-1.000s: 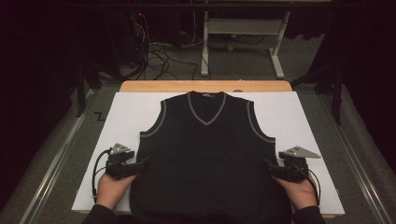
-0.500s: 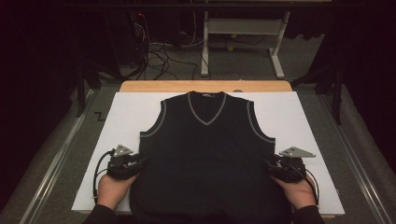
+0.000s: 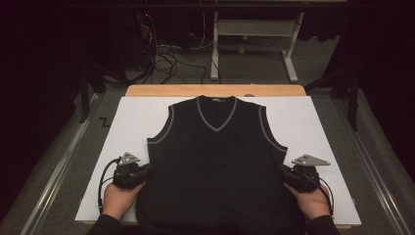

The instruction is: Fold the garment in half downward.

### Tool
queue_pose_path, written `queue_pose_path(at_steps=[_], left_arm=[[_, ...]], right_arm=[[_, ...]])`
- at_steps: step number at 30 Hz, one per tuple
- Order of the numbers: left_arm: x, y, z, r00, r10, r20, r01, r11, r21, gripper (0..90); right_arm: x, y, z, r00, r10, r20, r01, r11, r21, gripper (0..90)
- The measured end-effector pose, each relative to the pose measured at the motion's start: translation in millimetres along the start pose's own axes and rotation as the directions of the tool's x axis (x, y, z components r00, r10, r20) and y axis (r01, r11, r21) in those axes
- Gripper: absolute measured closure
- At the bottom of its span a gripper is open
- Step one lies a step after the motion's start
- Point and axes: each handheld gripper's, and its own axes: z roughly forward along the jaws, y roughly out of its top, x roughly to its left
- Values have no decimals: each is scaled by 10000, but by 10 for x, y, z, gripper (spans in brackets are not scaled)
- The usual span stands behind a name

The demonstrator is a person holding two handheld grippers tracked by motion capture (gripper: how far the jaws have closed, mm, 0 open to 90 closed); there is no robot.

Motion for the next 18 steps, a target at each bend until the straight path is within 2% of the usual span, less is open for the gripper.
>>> queue_pose_path(at_steps=[3,4,5,6,7,12,18], left_arm=[[15,6,-44,9999,-117,92,120,9994,-324,802],[26,21,-95,9998,-124,164,134,9979,-634,809],[26,21,-95,9998,-124,164,134,9979,-634,809],[30,30,-128,9995,-213,239,232,9962,-841,809],[25,40,-165,9995,-191,251,217,9941,-1066,812],[8,56,-228,9996,-88,274,126,9902,-1391,815],[29,52,-271,9993,-151,345,202,9877,-1547,816]], right_arm=[[-2,3,-32,9999,48,94,-46,9998,-172,833],[-22,14,-78,9998,145,133,-139,9988,-473,835],[-22,14,-78,9998,145,133,-139,9988,-473,835],[-29,19,-94,9998,170,137,-162,9982,-572,835],[-33,31,-139,9996,228,148,-213,9957,-898,836],[-21,57,-214,9996,170,233,-137,9909,-1339,837],[-38,50,-263,9996,197,215,-162,9882,-1525,837]])
